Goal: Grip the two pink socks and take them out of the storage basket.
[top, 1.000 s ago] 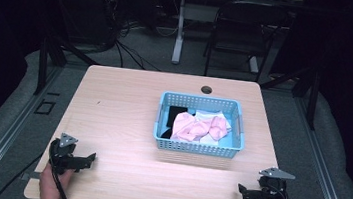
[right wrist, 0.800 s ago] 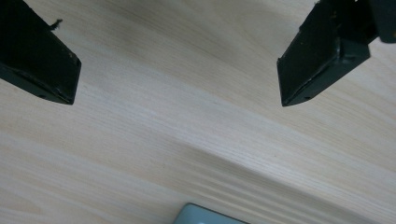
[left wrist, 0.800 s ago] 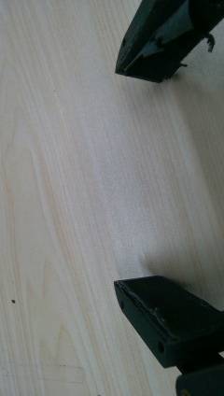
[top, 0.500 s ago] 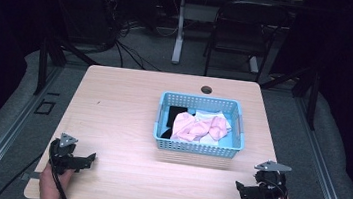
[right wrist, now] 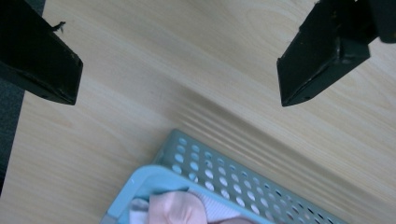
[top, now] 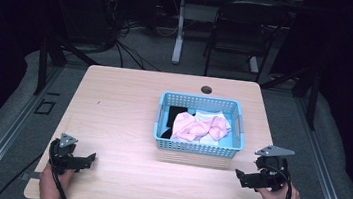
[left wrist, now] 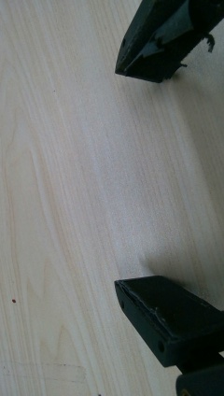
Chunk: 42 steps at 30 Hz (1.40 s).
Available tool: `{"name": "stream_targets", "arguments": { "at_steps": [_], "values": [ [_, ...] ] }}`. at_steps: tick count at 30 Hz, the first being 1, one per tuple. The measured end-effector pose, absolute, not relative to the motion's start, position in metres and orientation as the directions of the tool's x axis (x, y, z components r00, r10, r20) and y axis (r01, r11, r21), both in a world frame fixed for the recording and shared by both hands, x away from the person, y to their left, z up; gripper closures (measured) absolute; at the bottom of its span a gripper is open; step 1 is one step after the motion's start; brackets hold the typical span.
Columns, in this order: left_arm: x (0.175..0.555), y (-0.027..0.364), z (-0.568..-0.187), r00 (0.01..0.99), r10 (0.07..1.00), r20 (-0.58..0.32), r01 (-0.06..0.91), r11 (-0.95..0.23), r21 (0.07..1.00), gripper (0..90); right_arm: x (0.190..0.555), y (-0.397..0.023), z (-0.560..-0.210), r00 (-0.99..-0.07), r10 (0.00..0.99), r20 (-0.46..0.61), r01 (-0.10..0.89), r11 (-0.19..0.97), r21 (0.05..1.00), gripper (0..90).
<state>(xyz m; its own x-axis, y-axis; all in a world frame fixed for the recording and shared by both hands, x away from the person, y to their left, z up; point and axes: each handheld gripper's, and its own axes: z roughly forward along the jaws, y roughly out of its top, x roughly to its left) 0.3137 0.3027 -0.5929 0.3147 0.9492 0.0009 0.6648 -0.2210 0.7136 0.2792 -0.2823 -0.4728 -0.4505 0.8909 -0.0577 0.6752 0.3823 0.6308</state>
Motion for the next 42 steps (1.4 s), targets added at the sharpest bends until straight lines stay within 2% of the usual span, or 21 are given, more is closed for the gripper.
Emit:
{"name": "stream_targets", "arguments": {
  "at_steps": [10, 18, 28, 42],
  "values": [
    [0.314, 0.303, -0.593, 0.315, 0.949, 0.001, 0.664, -0.221, 0.714, 0.6, 0.299, -0.269, -0.44, -0.498, 0.863, -0.089, 0.645, 0.437, 0.627, 0.0],
    [0.314, 0.303, -0.593, 0.315, 0.949, 0.003, 0.664, -0.222, 0.714, 0.6, 0.328, -0.256, -0.431, -0.534, 0.842, -0.075, 0.645, 0.463, 0.608, 0.0],
    [0.314, 0.303, -0.593, 0.315, 0.949, 0.001, 0.665, -0.221, 0.714, 0.6, 0.376, -0.233, -0.432, -0.583, 0.811, -0.046, 0.663, 0.507, 0.55, 0.0],
    [0.314, 0.303, -0.593, 0.315, 0.949, 0.001, 0.665, -0.221, 0.714, 0.6, 0.433, -0.212, -0.453, -0.601, 0.799, 0.026, 0.708, 0.517, 0.481, 0.0]
  ]
}}
